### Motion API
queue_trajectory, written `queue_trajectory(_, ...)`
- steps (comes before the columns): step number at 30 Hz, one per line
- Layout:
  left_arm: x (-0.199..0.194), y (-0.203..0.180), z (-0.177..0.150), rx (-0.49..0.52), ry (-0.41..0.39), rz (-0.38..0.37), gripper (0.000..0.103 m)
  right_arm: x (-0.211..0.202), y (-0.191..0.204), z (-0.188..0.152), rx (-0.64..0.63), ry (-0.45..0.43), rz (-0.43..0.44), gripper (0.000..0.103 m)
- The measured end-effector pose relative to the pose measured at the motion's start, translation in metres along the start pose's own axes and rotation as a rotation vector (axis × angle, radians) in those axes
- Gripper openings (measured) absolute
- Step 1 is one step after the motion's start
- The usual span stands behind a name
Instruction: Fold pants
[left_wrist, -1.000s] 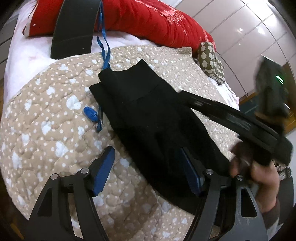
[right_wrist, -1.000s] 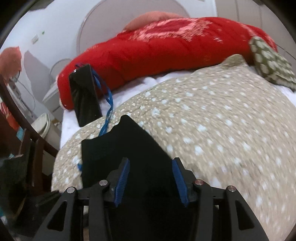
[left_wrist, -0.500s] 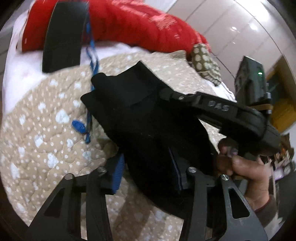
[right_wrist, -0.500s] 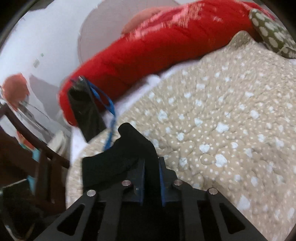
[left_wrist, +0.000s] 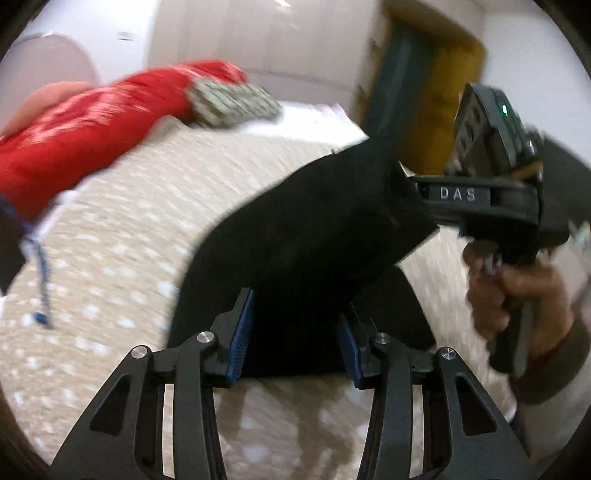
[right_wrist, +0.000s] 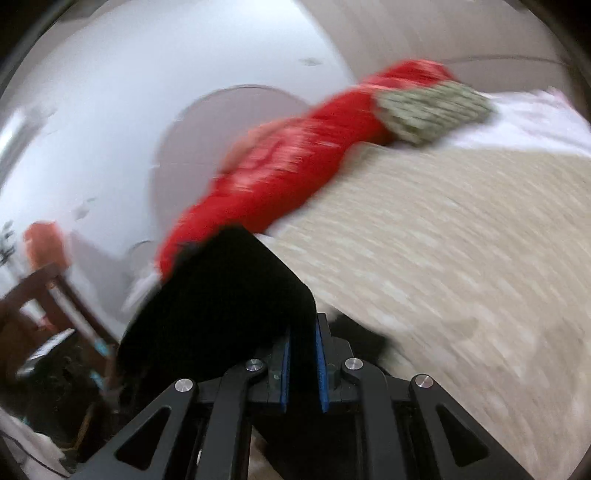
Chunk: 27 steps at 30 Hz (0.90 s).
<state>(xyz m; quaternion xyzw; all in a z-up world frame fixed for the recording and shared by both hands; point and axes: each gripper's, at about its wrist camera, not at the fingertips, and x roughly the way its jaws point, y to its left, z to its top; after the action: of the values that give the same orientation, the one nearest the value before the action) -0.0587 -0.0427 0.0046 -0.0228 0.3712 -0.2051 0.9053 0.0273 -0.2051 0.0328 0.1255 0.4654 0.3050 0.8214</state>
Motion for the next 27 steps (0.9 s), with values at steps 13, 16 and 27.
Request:
queue_trajectory(13,-0.027,0.001,0.01,0.121,0.025,-0.003,0.05,-0.082,-0.063,-0.06,0.316,-0.096,-0.099,0.048)
queue_trajectory(16,-0.024,0.011,0.012,0.065,0.029,0.032,0.05,-0.063,-0.051,-0.059,0.301,-0.058,-0.078,0.051)
queue_trajectory(27,0.007,0.011,0.009,0.016,0.1,0.014,0.05,-0.04,-0.012,-0.046,0.147,-0.022,-0.08,0.008)
